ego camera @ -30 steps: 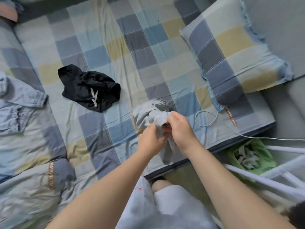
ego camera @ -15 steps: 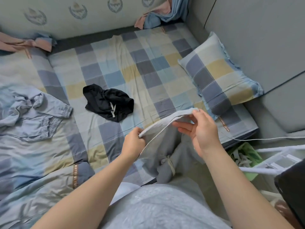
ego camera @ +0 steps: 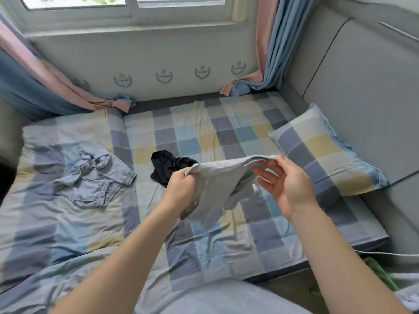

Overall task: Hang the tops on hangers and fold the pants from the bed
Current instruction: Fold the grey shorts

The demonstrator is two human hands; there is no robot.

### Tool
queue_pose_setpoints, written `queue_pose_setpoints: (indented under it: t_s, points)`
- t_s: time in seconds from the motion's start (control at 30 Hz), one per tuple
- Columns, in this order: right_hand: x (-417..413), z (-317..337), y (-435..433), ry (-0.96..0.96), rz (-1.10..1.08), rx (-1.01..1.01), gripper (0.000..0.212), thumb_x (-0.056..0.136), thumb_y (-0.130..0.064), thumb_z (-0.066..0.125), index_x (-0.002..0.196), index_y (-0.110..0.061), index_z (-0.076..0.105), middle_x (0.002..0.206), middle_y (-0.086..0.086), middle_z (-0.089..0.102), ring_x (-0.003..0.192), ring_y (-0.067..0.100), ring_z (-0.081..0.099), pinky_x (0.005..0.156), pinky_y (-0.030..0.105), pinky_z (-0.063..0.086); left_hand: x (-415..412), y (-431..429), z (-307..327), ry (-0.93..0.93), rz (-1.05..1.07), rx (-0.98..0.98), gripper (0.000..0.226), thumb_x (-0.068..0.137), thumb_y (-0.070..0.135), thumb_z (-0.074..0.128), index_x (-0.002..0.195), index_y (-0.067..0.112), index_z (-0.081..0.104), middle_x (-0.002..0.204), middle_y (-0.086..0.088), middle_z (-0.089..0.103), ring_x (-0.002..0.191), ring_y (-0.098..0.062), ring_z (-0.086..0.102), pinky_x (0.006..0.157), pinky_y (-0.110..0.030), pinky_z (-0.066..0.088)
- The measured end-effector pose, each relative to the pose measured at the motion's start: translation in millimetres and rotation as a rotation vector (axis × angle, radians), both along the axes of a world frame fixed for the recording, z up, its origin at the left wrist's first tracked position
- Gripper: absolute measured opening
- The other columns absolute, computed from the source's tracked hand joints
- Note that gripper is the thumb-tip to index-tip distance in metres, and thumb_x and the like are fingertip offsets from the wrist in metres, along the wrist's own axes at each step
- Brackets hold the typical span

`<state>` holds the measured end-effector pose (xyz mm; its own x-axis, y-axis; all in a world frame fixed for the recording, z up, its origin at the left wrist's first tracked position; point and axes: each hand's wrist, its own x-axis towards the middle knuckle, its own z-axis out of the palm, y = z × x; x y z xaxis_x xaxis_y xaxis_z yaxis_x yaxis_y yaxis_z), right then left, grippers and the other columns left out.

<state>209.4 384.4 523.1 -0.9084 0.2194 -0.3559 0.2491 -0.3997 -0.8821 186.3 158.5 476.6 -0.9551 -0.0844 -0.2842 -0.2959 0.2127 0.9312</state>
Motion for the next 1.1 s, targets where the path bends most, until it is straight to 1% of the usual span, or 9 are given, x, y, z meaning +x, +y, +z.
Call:
queue_pose_setpoints:
  t_s: [0.13, 0.27, 0.4, 0.53, 0.63, 0.8, 0.9, 0.97, 1.1]
  points:
    - [-10.5, 14.9, 15.0, 0.080, 0.167, 0.056, 0.034, 0.109, -0.024, 0.034, 0.103, -0.011, 0.066, 0.117, 0.008, 0.074, 0.111, 0.028, 0.069, 0.097, 0.046, 0.051, -20.8, 22.2, 43.6, -0.040, 0.140, 0.240, 0.052, 0.095, 0.006, 0.043, 0.062, 0.027, 0.076, 0.061, 0.005, 0.069, 0.053, -0.007, 0.063, 0.047, -0.016, 0.048]
    - [-15.3, 10.4, 29.4, 0.106, 0.356, 0.086, 0.024, 0.107, -0.017, 0.040, 0.107, -0.010, 0.063, 0.114, 0.009, 0.074, 0.107, 0.029, 0.070, 0.091, 0.043, 0.054, -39.5, 47.3, 76.9, -0.034, 0.183, 0.390, 0.051, 0.094, 0.002, 0.043, 0.060, 0.020, 0.075, 0.063, -0.003, 0.071, 0.057, -0.013, 0.068, 0.051, -0.023, 0.053]
    - [-16.2, -15.9, 35.2, 0.102, 0.505, 0.252, 0.013, 0.102, -0.015, 0.055, 0.111, -0.017, 0.063, 0.116, 0.001, 0.074, 0.112, 0.021, 0.068, 0.090, 0.036, 0.054, -45.7, 74.7, 86.7, -0.049, 0.222, 0.477, 0.037, 0.098, 0.004, 0.044, 0.076, 0.013, 0.072, 0.063, -0.004, 0.067, 0.059, -0.015, 0.066, 0.056, -0.025, 0.055]
    - [-18.3, -41.2, 44.7, 0.101, 0.663, 0.356, 0.059, 0.079, -0.034, 0.075, 0.133, -0.033, 0.051, 0.131, -0.016, 0.060, 0.120, -0.005, 0.055, 0.093, 0.017, 0.049, -42.7, 100.2, 91.4, -0.049, 0.203, 0.550, 0.030, 0.101, 0.006, 0.045, 0.082, 0.007, 0.068, 0.066, -0.006, 0.065, 0.055, -0.015, 0.064, 0.054, -0.027, 0.055]
    - [-21.5, -56.8, 54.2, 0.057, 0.787, 0.469, 0.054, 0.069, -0.049, 0.077, 0.116, -0.053, 0.052, 0.114, -0.037, 0.061, 0.106, -0.023, 0.052, 0.075, 0.002, 0.046, -37.8, 114.8, 93.8, -0.050, 0.201, 0.594, 0.022, 0.103, 0.009, 0.046, 0.091, 0.005, 0.064, 0.069, -0.007, 0.066, 0.058, -0.016, 0.066, 0.055, -0.029, 0.057]
    - [-27.9, -99.9, 76.5, 0.007, 0.809, 0.706, 0.010, 0.085, -0.044, 0.070, 0.087, -0.035, 0.064, 0.068, -0.031, 0.066, 0.063, -0.012, 0.059, 0.055, 0.004, 0.039, -29.1, 131.2, 93.2, -0.032, 0.239, 0.673, 0.021, 0.105, 0.010, 0.042, 0.096, 0.004, 0.059, 0.075, -0.010, 0.061, 0.059, -0.016, 0.064, 0.055, -0.028, 0.058]
    - [-29.0, -124.1, 100.0, -0.104, 0.859, 0.784, 0.019, 0.091, -0.037, 0.065, 0.076, -0.026, 0.067, 0.060, -0.021, 0.066, 0.055, -0.004, 0.051, 0.050, 0.011, 0.037, -28.6, 137.0, 93.4, 0.000, 0.276, 0.717, 0.019, 0.105, 0.010, 0.042, 0.103, 0.002, 0.059, 0.078, -0.012, 0.064, 0.061, -0.017, 0.068, 0.055, -0.029, 0.058]
    - [-28.4, -134.9, 116.7, -0.131, 0.890, 0.820, 0.028, 0.095, -0.033, 0.062, 0.067, -0.035, 0.069, 0.061, -0.019, 0.066, 0.063, -0.002, 0.049, 0.056, 0.016, 0.038, -30.1, 140.3, 93.8, 0.021, 0.284, 0.729, 0.021, 0.105, 0.011, 0.042, 0.103, 0.001, 0.060, 0.078, -0.013, 0.068, 0.064, -0.020, 0.071, 0.055, -0.029, 0.058]
    - [-38.9, -137.1, 138.0, -0.158, 0.789, 0.849, 0.043, 0.100, -0.024, 0.057, 0.058, -0.020, 0.048, 0.057, -0.008, 0.050, 0.060, 0.012, 0.044, 0.054, 0.029, 0.031, -34.9, 144.7, 85.0, 0.022, 0.242, 0.655, 0.021, 0.106, 0.020, 0.046, 0.108, 0.006, 0.062, 0.090, -0.012, 0.074, 0.080, -0.026, 0.075, 0.066, -0.037, 0.061]
